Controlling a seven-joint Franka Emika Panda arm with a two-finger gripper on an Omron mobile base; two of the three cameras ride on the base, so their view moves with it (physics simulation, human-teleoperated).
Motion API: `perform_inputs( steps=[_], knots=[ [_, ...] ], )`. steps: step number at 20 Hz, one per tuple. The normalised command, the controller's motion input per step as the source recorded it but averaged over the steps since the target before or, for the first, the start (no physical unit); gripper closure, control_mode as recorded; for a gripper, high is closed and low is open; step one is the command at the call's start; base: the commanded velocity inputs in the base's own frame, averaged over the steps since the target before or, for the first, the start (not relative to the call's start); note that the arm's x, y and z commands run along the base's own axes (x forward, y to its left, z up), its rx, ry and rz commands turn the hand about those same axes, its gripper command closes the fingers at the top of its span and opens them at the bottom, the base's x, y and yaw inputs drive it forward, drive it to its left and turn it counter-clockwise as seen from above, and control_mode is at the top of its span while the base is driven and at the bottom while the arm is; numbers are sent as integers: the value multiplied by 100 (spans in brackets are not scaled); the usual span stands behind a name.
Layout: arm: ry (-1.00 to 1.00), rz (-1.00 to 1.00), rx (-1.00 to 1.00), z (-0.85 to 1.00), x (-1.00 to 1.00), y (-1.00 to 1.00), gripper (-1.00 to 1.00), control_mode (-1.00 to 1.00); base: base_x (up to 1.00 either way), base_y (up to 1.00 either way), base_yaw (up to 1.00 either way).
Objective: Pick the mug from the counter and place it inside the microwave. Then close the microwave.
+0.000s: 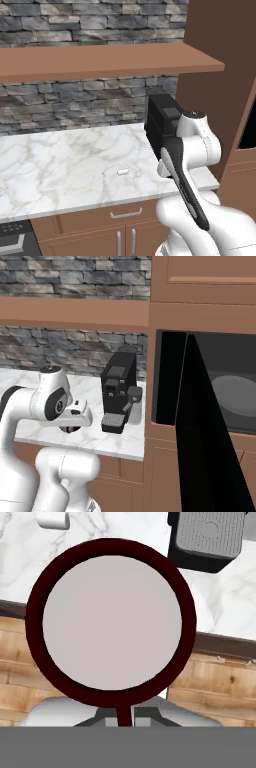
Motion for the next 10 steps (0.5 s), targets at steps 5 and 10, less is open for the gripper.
perform_inputs(
  steps=[5, 10],
  knots=[
    [-6, -10, 0, 52, -31, 0, 100, -100, 0, 0, 0],
    [-3, -6, 0, 51, -25, 0, 100, -100, 0, 0, 0]
  ],
)
